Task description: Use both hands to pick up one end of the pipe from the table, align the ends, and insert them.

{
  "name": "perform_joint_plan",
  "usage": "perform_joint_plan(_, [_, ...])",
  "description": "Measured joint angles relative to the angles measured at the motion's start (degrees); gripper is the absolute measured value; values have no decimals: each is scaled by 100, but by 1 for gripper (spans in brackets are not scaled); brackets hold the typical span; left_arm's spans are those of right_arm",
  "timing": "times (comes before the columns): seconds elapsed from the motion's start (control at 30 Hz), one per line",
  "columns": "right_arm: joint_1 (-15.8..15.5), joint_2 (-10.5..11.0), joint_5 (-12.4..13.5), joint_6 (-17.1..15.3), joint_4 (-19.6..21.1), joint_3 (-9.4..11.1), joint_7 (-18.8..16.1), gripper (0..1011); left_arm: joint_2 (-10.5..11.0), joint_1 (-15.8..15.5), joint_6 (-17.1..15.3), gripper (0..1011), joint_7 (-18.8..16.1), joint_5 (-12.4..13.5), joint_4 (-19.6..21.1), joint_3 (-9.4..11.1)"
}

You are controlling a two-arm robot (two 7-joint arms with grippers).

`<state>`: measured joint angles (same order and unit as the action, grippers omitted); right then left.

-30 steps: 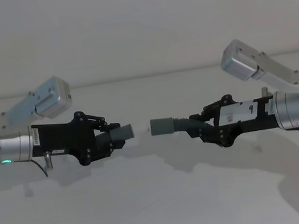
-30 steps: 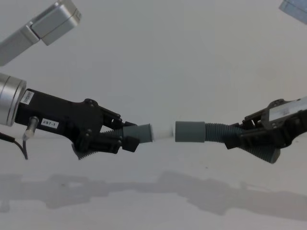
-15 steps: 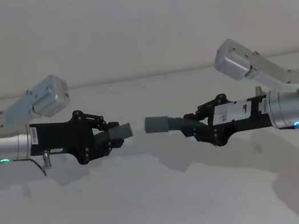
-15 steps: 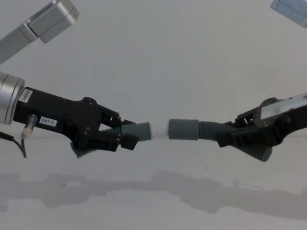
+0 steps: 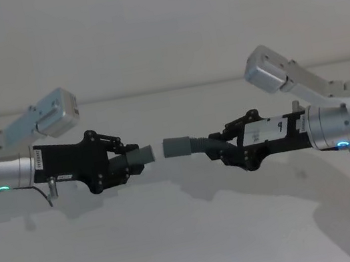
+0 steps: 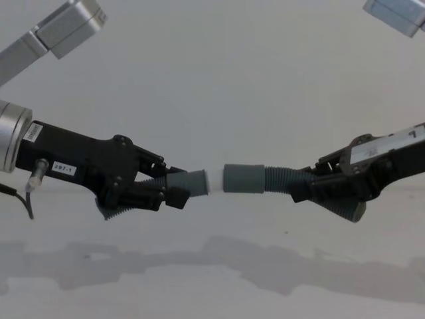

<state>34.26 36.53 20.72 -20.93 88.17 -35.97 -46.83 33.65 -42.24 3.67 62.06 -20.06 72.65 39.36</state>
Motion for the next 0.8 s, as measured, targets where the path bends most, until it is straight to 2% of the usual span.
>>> perform_joint_plan(0.8, [55,-10,58,5,-27,-70,4,283,60,-18,-28,360,12,-21,25,61])
